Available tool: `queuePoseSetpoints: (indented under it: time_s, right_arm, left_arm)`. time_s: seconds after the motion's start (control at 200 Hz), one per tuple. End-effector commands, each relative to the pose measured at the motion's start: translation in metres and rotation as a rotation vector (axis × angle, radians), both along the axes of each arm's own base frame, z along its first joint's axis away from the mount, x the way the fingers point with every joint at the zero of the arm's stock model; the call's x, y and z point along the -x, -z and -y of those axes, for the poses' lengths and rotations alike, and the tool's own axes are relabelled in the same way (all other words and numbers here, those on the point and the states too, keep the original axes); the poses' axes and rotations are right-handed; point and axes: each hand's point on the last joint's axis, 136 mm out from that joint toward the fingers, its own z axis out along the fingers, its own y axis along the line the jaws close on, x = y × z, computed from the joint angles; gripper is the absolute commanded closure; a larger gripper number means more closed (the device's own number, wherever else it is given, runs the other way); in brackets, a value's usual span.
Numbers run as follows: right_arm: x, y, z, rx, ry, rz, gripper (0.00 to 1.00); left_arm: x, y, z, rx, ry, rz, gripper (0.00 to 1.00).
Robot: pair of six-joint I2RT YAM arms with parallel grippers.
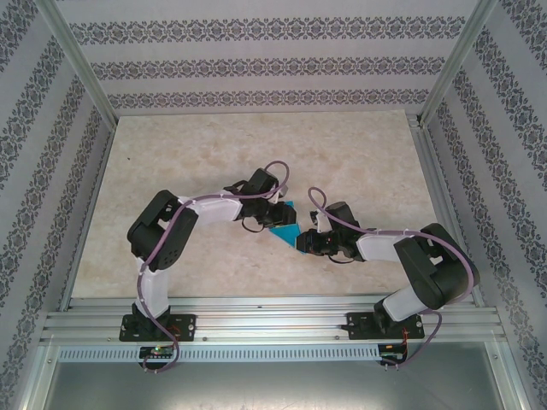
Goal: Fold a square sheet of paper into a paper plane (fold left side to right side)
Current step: Fourth fold the wing at the center of the table.
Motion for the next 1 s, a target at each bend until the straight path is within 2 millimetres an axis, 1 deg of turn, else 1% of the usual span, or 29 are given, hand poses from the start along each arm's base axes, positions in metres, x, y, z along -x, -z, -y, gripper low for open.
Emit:
queuePoseSetpoints:
  time_s: [0.0, 0.085, 0.145, 0.235, 0.32, 0.405, 0.485, 0.54, 0.624, 0.819, 0.994]
  right_arm:
    - [0.001, -0.009, -0.004, -0.018, -0.018, 0.004, 0.79]
    - [-0.003, -0.025, -0.008, -0.044, -0.019, 0.033, 0.76]
    - [-0.005, -0.039, -0.009, -0.054, -0.021, 0.061, 0.74]
    - [-0.008, -0.060, -0.006, -0.038, -0.023, 0.104, 0.70]
    - [-0.013, -0.076, 0.000, 0.000, -0.014, 0.153, 0.65]
    - [-0.020, -0.084, 0.006, 0.054, -0.002, 0.190, 0.60]
    - [-0.024, -0.080, 0.011, 0.132, -0.011, 0.195, 0.58]
    - [-0.027, -0.076, 0.011, 0.183, -0.024, 0.202, 0.58]
    - [-0.029, -0.072, 0.002, 0.217, -0.051, 0.212, 0.57]
    - [-0.036, -0.056, -0.017, 0.267, -0.095, 0.206, 0.58]
    - [-0.044, -0.041, -0.021, 0.293, -0.101, 0.191, 0.62]
  left_arm:
    - [-0.004, -0.021, -0.013, 0.018, -0.018, 0.057, 0.67]
    - [-0.001, -0.011, -0.019, -0.003, -0.034, 0.038, 0.68]
    - [0.001, -0.003, -0.021, -0.015, -0.046, 0.022, 0.70]
    - [0.002, 0.007, -0.025, -0.022, -0.068, 0.008, 0.74]
    - [0.001, 0.009, -0.026, -0.026, -0.073, 0.008, 0.76]
    - [0.001, 0.008, -0.026, -0.028, -0.072, 0.009, 0.78]
    - [0.002, 0.009, -0.026, -0.030, -0.070, 0.008, 0.78]
    - [0.001, 0.009, -0.027, -0.032, -0.069, 0.010, 0.78]
    - [0.003, 0.011, -0.029, -0.041, -0.073, 0.008, 0.78]
    - [0.003, 0.013, -0.031, -0.054, -0.073, 0.009, 0.78]
    - [0.003, 0.012, -0.032, -0.059, -0.072, 0.013, 0.79]
